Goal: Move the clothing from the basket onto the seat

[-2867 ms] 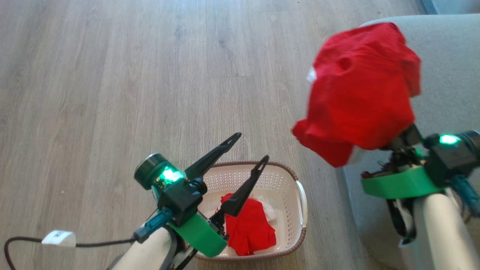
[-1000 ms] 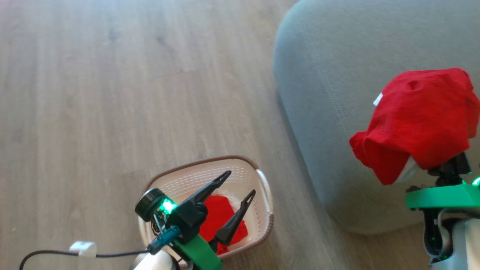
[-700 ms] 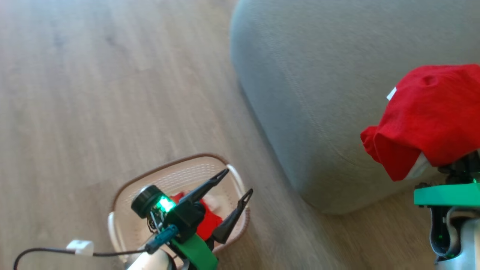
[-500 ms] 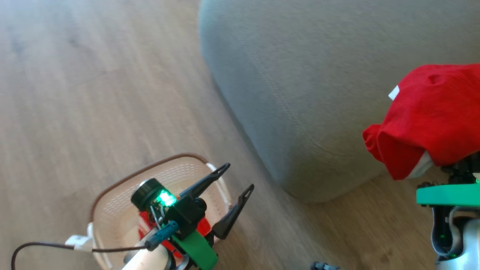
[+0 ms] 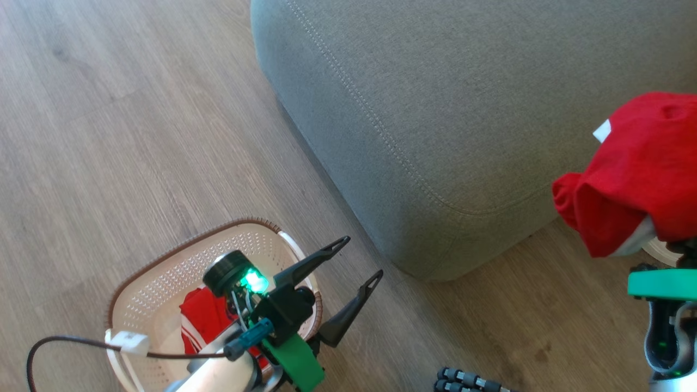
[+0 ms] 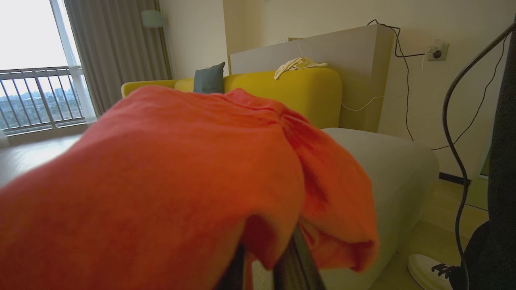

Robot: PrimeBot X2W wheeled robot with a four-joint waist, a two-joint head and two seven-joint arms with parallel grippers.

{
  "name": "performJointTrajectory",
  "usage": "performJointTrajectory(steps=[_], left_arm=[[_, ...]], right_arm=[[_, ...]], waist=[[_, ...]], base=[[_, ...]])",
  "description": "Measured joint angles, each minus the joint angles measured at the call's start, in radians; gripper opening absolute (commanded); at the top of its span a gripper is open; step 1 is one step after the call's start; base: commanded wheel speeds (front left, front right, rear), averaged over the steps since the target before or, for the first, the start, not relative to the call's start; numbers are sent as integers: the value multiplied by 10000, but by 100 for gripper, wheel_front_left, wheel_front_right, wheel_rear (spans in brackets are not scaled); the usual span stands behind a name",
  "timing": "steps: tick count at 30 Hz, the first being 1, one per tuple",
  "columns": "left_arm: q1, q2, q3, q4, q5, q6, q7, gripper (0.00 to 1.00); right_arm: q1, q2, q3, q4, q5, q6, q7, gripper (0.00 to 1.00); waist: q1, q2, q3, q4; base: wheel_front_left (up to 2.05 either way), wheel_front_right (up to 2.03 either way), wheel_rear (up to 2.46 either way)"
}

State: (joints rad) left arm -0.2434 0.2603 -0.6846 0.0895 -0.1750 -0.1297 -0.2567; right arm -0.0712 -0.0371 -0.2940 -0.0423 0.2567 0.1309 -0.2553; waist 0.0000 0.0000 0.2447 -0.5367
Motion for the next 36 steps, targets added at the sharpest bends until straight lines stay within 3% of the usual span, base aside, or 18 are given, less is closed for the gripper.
performJointTrajectory(steps=[10, 18, 26, 36], left_arm=[[-8, 36, 174, -148, 4, 0, 0, 100], [-375, 780, 105, -435, 88, 0, 0, 100], [-994, 1580, -119, -807, 88, 0, 0, 100], [-1719, 2119, -270, -1223, 61, 0, 0, 100]], right_arm=[[-918, 6, -240, -391, -568, 0, 0, 0], [-3219, 0, -479, -360, -1429, 0, -2, 0], [-6155, -257, -654, 1659, -1308, 0, -2, 0], [-9363, -1448, -1664, 6234, -884, 0, -2, 0]], waist=[[0, 0, 339, 41], [1, 0, 1362, 212], [2, 0, 2570, 520], [2, 0, 3988, 1208]], base=[[0, 0, 0], [0, 0, 0], [0, 0, 0], [0, 0, 0]])
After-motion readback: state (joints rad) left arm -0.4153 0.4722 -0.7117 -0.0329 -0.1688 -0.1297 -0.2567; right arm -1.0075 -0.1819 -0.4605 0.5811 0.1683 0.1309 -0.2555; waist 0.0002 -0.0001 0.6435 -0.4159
